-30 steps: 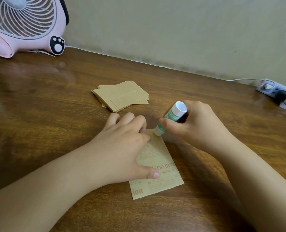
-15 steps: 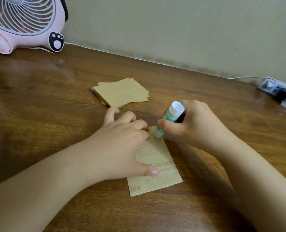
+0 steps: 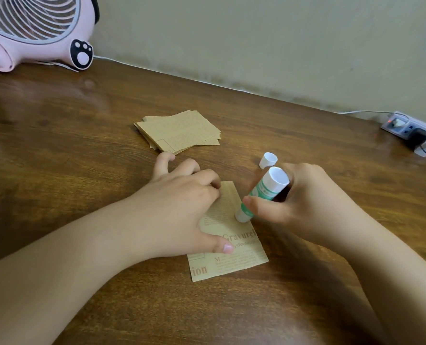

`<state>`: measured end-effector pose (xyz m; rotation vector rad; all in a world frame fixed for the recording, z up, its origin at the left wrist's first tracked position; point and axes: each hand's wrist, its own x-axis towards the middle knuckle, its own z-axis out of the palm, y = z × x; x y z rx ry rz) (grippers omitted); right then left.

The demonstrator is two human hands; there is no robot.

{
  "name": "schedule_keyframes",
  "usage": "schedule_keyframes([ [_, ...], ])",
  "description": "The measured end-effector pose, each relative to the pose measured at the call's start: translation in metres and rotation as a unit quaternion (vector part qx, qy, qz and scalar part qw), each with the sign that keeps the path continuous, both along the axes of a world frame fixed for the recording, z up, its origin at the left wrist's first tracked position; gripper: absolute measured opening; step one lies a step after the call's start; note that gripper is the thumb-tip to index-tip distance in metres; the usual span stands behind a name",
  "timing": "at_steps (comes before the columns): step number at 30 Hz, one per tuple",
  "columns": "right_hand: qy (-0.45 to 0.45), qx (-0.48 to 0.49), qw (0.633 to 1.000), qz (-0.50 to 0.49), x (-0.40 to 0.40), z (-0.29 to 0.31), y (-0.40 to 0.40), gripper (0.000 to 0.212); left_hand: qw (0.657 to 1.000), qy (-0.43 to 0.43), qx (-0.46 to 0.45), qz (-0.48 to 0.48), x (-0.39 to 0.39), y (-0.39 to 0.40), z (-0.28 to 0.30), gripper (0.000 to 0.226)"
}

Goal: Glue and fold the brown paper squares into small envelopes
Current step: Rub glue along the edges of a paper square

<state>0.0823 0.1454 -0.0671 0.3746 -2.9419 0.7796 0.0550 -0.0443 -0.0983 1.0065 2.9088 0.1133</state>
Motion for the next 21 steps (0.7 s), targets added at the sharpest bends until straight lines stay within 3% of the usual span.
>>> schedule_keyframes([
  [15, -0.04, -0.026, 0.999, 0.016, 0.044, 0.002, 0.014, 0.03, 1.0, -0.004, 0.004, 0.016, 0.002, 0.0, 0.002, 0.089],
  [21, -0.035, -0.035, 0.999, -0.01, 0.04, 0.002, 0.018, 0.019, 0.998, 0.027, 0.007, 0.047, 0.005, 0.001, 0.002, 0.088],
])
